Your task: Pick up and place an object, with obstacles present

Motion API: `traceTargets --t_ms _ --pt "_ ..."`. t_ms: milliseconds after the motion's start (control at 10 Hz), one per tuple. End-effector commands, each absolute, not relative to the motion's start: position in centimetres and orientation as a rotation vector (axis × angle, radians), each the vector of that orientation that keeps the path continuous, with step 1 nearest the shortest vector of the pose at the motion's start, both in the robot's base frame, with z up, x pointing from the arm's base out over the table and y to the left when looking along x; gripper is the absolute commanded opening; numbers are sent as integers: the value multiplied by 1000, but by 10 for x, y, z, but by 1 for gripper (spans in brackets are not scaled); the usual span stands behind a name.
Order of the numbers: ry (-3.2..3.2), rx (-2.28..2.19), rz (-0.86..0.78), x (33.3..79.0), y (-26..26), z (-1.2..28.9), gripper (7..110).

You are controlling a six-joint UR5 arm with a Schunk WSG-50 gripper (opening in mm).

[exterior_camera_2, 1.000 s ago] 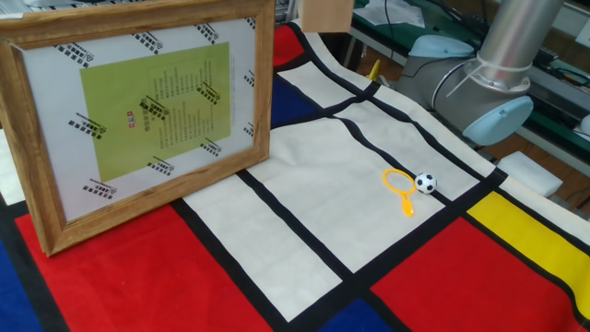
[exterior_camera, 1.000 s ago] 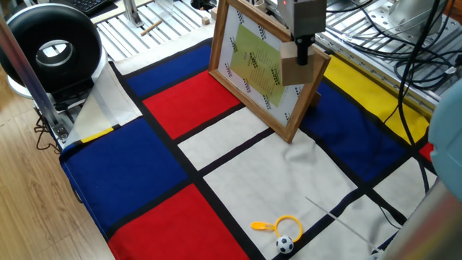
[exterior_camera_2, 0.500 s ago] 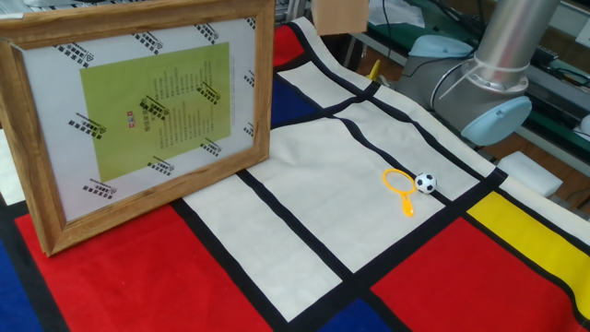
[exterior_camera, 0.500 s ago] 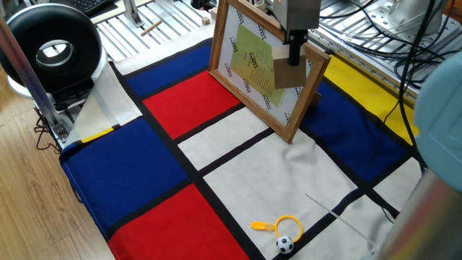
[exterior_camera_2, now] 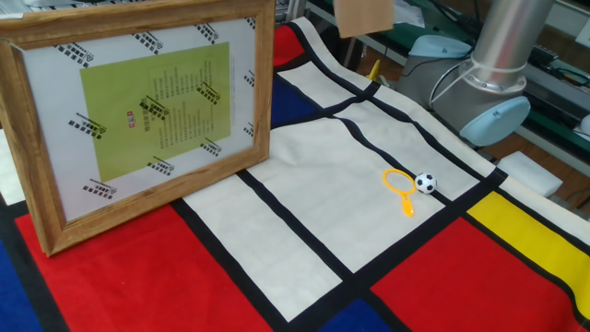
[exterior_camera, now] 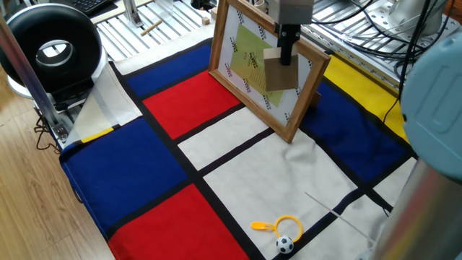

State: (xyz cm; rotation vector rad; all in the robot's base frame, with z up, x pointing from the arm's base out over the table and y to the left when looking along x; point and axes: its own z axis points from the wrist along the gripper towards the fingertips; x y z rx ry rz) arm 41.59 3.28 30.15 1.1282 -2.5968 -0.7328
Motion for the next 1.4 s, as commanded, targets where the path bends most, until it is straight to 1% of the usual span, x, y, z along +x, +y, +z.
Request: traceTargets --t_ms 0,700,1300 --pt "-2595 1104 -797 418 38 306 7" --pt "-2574 1125 -763 417 25 302 7" --pt "-2578 1105 -645 417 6 295 7"
